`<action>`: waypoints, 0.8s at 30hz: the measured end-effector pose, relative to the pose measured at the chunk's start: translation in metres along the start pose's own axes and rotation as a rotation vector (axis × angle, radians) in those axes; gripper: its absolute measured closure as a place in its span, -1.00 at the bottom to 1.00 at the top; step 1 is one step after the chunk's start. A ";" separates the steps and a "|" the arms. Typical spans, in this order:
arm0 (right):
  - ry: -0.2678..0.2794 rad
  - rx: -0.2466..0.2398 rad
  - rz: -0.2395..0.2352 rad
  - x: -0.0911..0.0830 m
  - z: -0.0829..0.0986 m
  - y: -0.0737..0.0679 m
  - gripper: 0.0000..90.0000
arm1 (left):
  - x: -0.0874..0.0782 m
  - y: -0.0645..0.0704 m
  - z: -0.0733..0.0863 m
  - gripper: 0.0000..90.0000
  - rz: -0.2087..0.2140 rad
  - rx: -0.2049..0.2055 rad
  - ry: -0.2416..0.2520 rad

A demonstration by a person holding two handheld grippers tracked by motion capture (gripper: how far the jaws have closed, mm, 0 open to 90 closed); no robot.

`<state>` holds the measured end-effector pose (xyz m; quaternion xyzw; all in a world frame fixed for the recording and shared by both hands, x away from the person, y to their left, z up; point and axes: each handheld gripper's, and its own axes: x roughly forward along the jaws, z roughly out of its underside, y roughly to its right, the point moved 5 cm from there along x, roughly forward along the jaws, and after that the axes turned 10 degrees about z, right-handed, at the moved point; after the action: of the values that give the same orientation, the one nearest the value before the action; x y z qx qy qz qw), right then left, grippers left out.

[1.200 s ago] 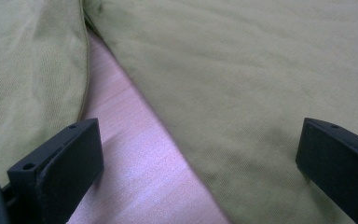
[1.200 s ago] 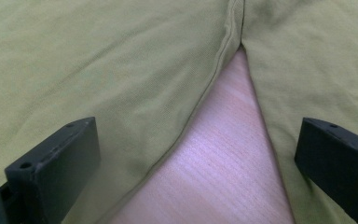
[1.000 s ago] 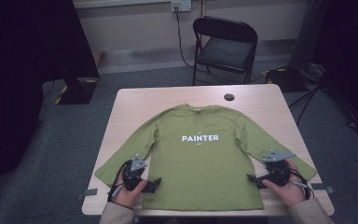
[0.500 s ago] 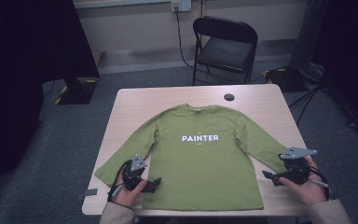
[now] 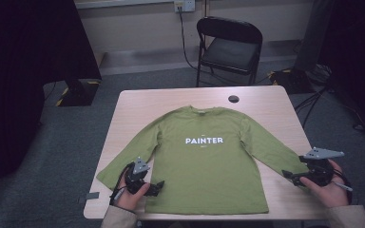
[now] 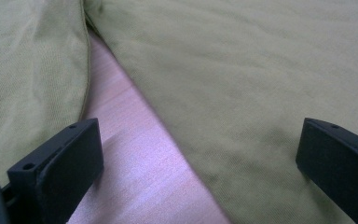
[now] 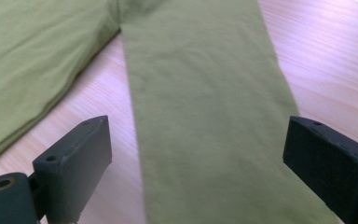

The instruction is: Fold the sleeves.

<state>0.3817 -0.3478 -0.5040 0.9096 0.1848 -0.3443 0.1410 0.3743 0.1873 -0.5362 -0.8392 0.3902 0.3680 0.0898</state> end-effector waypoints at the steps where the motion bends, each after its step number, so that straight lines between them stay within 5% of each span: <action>1: -0.004 0.010 0.008 0.000 0.002 0.003 -0.84 | 0.000 0.000 0.000 -1.00 0.000 0.000 0.000; 24: -0.045 0.142 0.039 -0.008 0.038 0.031 -0.74 | 0.000 -0.001 -0.001 -1.00 0.002 0.004 -0.001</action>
<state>0.3674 -0.3918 -0.5224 0.9129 0.1387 -0.3740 0.0867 0.3755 0.1874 -0.5362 -0.8384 0.3916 0.3679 0.0913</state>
